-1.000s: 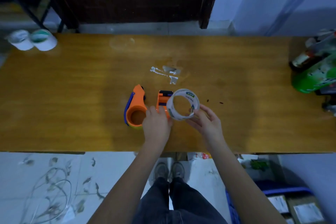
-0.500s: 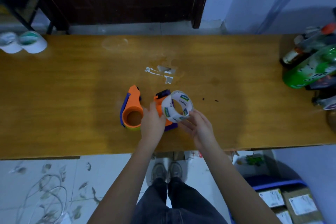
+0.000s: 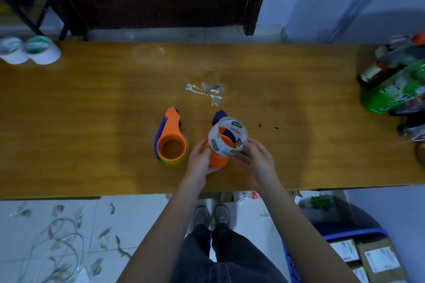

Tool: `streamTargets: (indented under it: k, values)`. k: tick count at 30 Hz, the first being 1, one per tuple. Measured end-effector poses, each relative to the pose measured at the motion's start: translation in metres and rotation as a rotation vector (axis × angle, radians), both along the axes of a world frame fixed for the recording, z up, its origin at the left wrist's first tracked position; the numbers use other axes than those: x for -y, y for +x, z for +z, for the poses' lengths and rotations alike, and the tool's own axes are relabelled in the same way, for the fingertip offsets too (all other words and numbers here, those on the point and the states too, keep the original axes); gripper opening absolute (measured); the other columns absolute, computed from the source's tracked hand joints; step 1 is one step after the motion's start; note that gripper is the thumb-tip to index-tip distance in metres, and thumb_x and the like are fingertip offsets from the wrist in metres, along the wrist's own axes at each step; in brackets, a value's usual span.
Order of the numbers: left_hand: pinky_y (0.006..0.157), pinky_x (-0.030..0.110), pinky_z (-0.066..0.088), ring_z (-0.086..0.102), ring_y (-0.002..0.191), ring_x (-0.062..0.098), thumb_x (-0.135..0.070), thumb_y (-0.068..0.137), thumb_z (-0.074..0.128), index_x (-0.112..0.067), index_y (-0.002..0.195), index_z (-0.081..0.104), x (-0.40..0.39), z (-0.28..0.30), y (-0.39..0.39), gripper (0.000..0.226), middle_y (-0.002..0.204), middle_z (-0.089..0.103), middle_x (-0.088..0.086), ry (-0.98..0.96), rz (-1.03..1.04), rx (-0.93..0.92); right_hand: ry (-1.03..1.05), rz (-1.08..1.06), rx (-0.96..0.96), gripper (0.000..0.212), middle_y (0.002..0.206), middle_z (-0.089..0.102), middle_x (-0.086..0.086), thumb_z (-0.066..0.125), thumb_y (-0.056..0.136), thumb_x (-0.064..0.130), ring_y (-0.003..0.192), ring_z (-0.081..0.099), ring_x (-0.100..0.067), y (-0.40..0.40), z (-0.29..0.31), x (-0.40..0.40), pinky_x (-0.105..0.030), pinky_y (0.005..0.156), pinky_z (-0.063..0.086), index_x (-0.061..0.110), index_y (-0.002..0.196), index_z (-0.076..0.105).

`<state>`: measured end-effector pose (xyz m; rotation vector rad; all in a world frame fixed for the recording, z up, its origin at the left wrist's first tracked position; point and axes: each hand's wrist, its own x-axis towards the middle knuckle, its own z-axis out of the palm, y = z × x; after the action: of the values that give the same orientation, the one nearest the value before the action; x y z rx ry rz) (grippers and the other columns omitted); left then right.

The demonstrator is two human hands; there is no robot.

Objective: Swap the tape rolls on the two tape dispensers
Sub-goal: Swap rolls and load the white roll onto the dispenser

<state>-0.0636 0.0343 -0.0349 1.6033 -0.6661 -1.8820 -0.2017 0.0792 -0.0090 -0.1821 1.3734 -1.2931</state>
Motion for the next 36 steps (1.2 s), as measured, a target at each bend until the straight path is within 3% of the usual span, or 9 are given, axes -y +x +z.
streamTargets:
  k: [4,7,9,17,22,25,27,30,36]
  values:
    - [0.077,0.042,0.055,0.056,0.114,0.033,-0.019,0.094,0.05,-0.02,0.127,0.051,0.001,-0.003,0.004,0.033,0.13,0.055,0.014,0.073,0.009,-0.098,0.021,0.001,-0.074,0.015,0.085,0.074,-0.007,0.063,0.086,0.014,0.073,0.073,-0.019,-0.003,0.001,-0.003,-0.026,0.059,0.058,0.014,0.1,0.067]
    - [0.068,0.04,0.054,0.057,0.105,0.025,-0.035,0.094,0.05,-0.032,0.106,0.059,0.001,-0.001,0.006,0.015,0.113,0.059,0.003,0.134,0.024,-0.117,0.007,0.049,-0.179,0.012,0.085,0.074,-0.005,0.065,0.083,0.013,0.074,0.072,-0.017,-0.004,0.002,-0.005,-0.025,0.059,0.058,0.02,0.092,0.069]
    - [0.068,0.041,0.053,0.058,0.098,0.021,-0.045,0.096,0.04,-0.032,0.098,0.06,0.002,-0.003,0.006,0.023,0.106,0.06,0.001,0.181,0.072,-0.172,-0.012,0.088,-0.242,0.012,0.081,0.073,-0.001,0.066,0.083,0.012,0.072,0.072,-0.014,-0.003,0.001,-0.005,-0.026,0.06,0.059,0.022,0.09,0.069]
    - [0.094,0.048,0.048,0.052,0.116,0.026,-0.056,0.09,0.045,-0.03,0.123,0.049,0.002,-0.002,0.005,0.043,0.124,0.054,0.006,0.162,-0.023,-0.19,-0.073,0.191,-0.443,0.019,0.081,0.072,0.007,0.061,0.087,0.017,0.075,0.07,-0.003,0.003,-0.009,-0.007,-0.021,0.062,0.058,0.036,0.088,0.065]
    - [0.085,0.042,0.05,0.052,0.114,0.024,-0.063,0.084,0.048,-0.03,0.126,0.049,0.004,-0.001,0.005,0.054,0.123,0.054,0.005,0.14,-0.086,-0.161,-0.059,0.227,-0.489,0.016,0.084,0.071,0.009,0.062,0.087,0.021,0.076,0.069,-0.004,0.004,-0.016,-0.007,-0.027,0.064,0.06,0.034,0.096,0.066]
    - [0.078,0.037,0.052,0.053,0.116,0.023,-0.056,0.084,0.055,-0.032,0.118,0.053,0.005,-0.002,0.007,0.042,0.128,0.054,0.004,0.08,-0.128,-0.081,-0.081,0.243,-0.511,0.021,0.087,0.071,0.009,0.062,0.088,0.022,0.076,0.069,-0.003,0.004,-0.019,-0.008,-0.028,0.066,0.06,0.042,0.091,0.062]
    - [0.081,0.038,0.053,0.053,0.117,0.025,-0.049,0.086,0.057,-0.028,0.127,0.049,0.004,-0.004,0.009,0.046,0.132,0.053,0.005,0.054,-0.104,-0.072,-0.076,0.259,-0.53,0.02,0.089,0.07,0.009,0.06,0.089,0.022,0.079,0.069,-0.006,0.005,-0.023,-0.007,-0.03,0.069,0.06,0.042,0.092,0.061]
    - [0.088,0.043,0.052,0.053,0.12,0.028,-0.045,0.088,0.058,-0.025,0.136,0.041,0.002,-0.006,0.01,0.054,0.135,0.051,0.006,0.04,-0.077,-0.049,-0.016,0.287,-0.595,0.015,0.091,0.07,0.008,0.059,0.09,0.025,0.087,0.068,-0.011,0.004,-0.029,-0.006,-0.032,0.072,0.059,0.033,0.102,0.063]
    - [0.075,0.036,0.054,0.053,0.118,0.027,-0.032,0.092,0.056,-0.023,0.133,0.045,0.002,-0.006,0.003,0.043,0.13,0.052,0.005,-0.003,-0.065,0.044,0.077,0.421,-0.918,0.032,0.091,0.063,0.004,0.056,0.091,0.029,0.085,0.062,-0.014,0.006,-0.035,-0.006,-0.033,0.076,0.055,0.014,0.118,0.06]
